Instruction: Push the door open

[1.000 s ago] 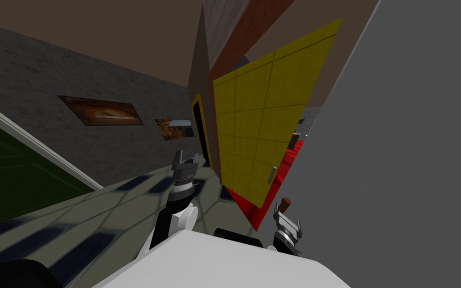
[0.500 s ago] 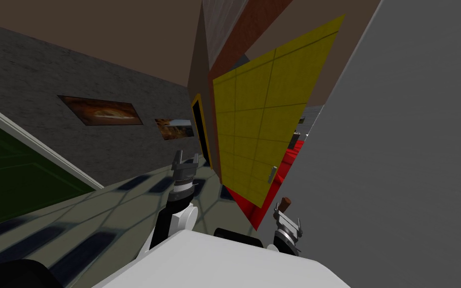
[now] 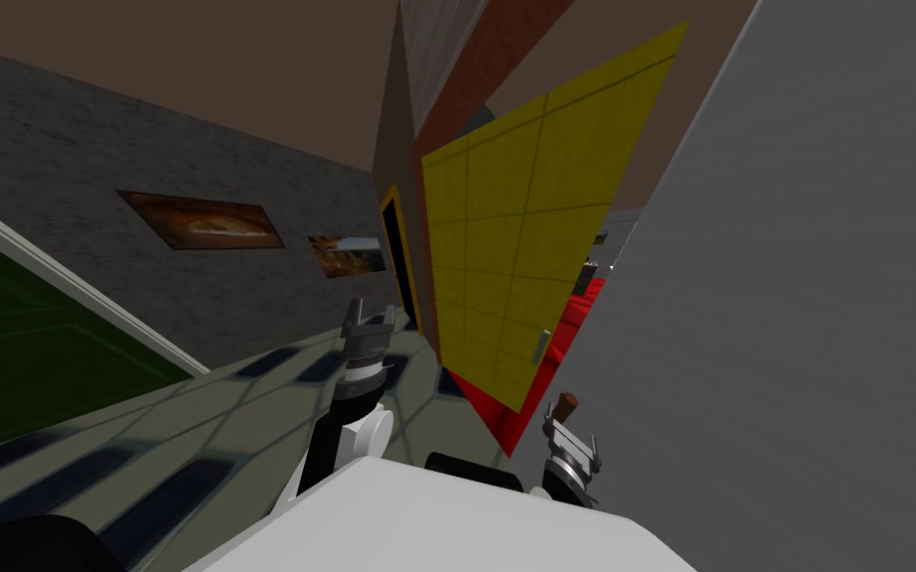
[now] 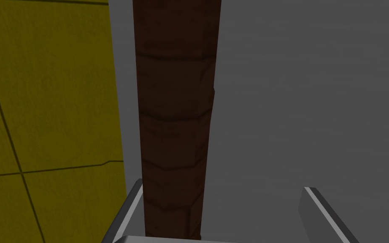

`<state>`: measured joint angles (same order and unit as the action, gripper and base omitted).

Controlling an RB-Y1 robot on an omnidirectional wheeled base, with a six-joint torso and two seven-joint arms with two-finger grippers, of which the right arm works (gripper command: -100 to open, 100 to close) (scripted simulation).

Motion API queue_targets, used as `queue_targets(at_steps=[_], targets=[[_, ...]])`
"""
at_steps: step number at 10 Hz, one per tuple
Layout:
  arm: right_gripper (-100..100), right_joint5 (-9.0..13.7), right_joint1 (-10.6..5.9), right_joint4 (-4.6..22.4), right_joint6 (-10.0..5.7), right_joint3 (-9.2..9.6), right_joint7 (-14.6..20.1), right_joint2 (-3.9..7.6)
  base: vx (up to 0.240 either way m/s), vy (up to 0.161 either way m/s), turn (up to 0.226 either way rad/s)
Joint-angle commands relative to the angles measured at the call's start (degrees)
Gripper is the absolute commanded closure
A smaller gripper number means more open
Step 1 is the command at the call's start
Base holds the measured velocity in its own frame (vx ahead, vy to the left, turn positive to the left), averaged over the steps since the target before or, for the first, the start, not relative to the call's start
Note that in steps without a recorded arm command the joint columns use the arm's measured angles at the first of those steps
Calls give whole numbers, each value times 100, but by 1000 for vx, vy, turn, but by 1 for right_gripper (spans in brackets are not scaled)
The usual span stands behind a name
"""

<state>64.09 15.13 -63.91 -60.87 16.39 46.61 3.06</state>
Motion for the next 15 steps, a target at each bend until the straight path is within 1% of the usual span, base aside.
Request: queue_targets(at_steps=[1,3,4,5,10,15], targets=[[100,51,115,169,-117,-166,72,171,2,6,-30],[100,51,115,169,-117,-166,72,171,3,-1,11],[100,94,21,237,-142,-157,102,122,-20,-29,143],[100,104,28,245,-150,-171,99,128,-38,-30,107],[100,125,41,260,-165,-200,95,141,-4,-19,2],[100,125,41,260,-165,-200,95,141,-4,6,4]])
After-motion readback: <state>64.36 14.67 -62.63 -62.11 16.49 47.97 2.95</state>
